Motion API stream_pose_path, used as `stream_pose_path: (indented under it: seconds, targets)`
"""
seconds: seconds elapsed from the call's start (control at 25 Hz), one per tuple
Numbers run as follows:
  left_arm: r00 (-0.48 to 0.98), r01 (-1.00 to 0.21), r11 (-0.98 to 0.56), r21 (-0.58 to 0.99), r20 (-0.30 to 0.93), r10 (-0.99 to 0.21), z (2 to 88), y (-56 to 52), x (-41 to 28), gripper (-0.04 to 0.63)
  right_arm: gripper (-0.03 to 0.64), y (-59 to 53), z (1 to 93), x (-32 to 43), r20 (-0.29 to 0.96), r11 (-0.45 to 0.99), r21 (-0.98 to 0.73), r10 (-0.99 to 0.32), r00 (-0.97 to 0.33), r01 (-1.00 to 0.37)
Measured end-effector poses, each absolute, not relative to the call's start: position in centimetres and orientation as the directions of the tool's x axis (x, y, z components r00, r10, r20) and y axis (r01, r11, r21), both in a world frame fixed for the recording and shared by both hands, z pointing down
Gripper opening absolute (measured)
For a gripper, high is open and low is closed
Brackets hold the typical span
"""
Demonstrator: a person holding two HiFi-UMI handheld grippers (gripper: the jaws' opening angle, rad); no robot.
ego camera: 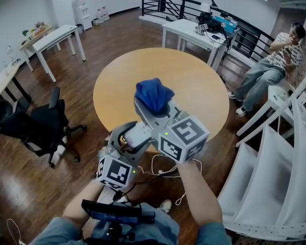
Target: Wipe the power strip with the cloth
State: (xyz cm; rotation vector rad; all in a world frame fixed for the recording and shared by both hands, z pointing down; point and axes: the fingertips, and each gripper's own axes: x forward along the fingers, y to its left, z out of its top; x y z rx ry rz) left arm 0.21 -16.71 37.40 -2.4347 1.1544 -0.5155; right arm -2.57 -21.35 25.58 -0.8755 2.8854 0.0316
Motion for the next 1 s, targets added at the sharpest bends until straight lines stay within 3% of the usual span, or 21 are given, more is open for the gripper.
stream_pose_path:
  seconds: [1.0]
  targets:
    - [0.573, -0.659, -0.576, -0.484, 0.173, -0.801, 37.6, -16.6, 0.2, 0.282, 0.061, -19.7, 26.6, -4.2, -0.138, 0.855, -0.03, -0.517, -0.845, -0.519]
